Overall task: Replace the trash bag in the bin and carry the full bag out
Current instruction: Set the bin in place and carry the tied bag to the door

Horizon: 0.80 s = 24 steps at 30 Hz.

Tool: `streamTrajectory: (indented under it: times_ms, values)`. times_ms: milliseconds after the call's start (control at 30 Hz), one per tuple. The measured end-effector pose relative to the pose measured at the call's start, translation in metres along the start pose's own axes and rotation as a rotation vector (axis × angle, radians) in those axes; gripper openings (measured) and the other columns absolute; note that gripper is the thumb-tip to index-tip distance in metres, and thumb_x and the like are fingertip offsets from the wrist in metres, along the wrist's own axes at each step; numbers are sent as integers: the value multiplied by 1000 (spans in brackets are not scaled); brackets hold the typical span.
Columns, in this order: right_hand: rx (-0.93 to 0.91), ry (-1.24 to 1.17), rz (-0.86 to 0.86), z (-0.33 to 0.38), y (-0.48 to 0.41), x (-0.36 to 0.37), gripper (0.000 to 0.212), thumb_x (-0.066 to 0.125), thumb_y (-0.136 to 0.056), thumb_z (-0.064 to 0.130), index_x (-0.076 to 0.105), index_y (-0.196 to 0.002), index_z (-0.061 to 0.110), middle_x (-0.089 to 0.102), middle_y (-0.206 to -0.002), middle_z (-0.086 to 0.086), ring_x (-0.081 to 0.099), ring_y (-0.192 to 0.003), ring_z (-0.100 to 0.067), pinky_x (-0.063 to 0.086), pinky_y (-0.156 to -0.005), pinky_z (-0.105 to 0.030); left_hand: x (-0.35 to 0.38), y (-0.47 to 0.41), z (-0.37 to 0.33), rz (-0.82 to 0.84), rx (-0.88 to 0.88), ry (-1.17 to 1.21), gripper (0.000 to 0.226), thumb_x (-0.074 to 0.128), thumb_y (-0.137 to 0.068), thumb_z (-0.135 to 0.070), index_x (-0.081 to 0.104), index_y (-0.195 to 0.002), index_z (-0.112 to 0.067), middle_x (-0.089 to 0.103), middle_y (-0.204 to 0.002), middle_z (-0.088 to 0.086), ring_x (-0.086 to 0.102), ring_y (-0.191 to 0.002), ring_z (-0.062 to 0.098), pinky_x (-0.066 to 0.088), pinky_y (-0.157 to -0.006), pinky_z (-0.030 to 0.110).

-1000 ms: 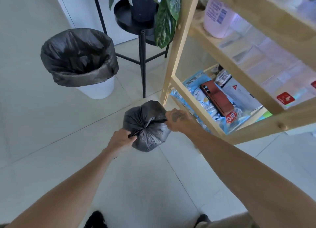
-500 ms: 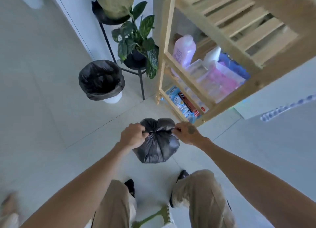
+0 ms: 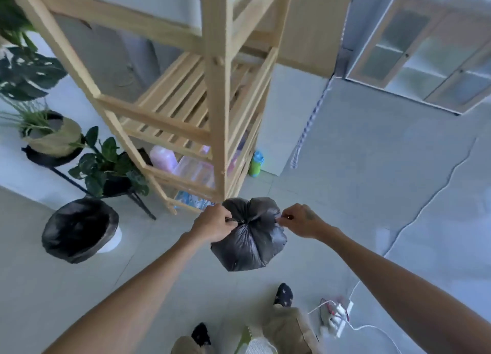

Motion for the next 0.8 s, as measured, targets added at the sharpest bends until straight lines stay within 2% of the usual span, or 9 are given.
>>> streamTrajectory:
  times_ms: [100, 167, 267, 333, 400, 533, 667, 733, 800]
  values:
    - [82, -104, -78, -51, 26, -52, 41, 58, -89, 30, 54, -65, -3, 47, -56, -3, 37, -54, -15, 32, -55, -31, -8, -23, -81, 46, 87, -26, 38, 59, -83, -22, 39, -52, -12, 40, -57, 8, 42, -61, 28, 30, -57, 35]
    - [110, -153, -141, -86, 40, -91, 41, 59, -90, 29, 51, -58, 4, 47, -56, 0, 37, -52, -13, 31, -52, -28, -12, -43, -143, 59, 158, -65, 34, 59, -83, -21, 45, -54, -9, 49, -60, 15, 48, -63, 31, 33, -57, 37]
    - [185, -268, -232, -154, 65, -155, 42, 62, -89, 25, 44, -52, 16, 45, -54, 4, 38, -51, -12, 33, -50, -26, -11, -72, -253, 53, 269, -168, 41, 61, -86, -21, 41, -51, -13, 45, -54, 6, 46, -63, 31, 31, -57, 33]
    - [256, -364, -320, -202, 81, -199, 37, 62, -87, 25, 52, -57, 7, 47, -56, 0, 40, -52, -14, 37, -51, -29, -5, -94, -324, 45, 293, -185, 43, 62, -86, -22, 41, -50, -10, 51, -56, 8, 51, -68, 39, 37, -59, 35]
    - [304, -441, -396, -245, 93, -238, 35, 62, -85, 25, 57, -66, -4, 48, -57, -2, 40, -51, -15, 38, -49, -29, 1, -116, -385, 33, 319, -201, 43, 64, -84, -23, 43, -49, -9, 57, -58, 11, 52, -64, 36, 39, -57, 33]
    - [397, -512, -553, -331, 121, -319, 35, 63, -83, 22, 48, -54, 10, 43, -52, 1, 37, -49, -15, 36, -48, -27, 25, -155, -518, 23, 435, -196, 49, 65, -81, -21, 37, -42, -15, 40, -45, 4, 47, -56, 30, 31, -50, 33]
    - [516, -503, -708, -410, 144, -389, 36, 61, -84, 24, 46, -55, 11, 44, -58, -6, 39, -55, -20, 33, -50, -29, 50, -196, -635, -7, 547, -121, 37, 64, -83, -26, 47, -57, -6, 60, -69, 23, 66, -83, 47, 53, -64, 45]
    - [573, -494, -774, -445, 154, -416, 35, 59, -85, 24, 49, -56, 7, 49, -60, -10, 43, -55, -22, 40, -52, -33, 61, -212, -686, -29, 604, -107, 44, 63, -85, -27, 43, -48, -11, 49, -54, 13, 65, -84, 46, 52, -62, 42]
    - [614, -514, -820, -476, 163, -441, 39, 58, -87, 30, 61, -65, -1, 55, -62, -11, 51, -56, -23, 52, -55, -39, 73, -229, -733, 2, 641, -90, 43, 62, -86, -28, 45, -48, -18, 51, -56, 5, 65, -81, 43, 54, -65, 43]
Point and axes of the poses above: each hand's wrist, its own y-axis away from the middle knuckle, its own x-axis out of the palm, z = x × y, the point moved 5 cm from there along -y, towards the middle knuckle
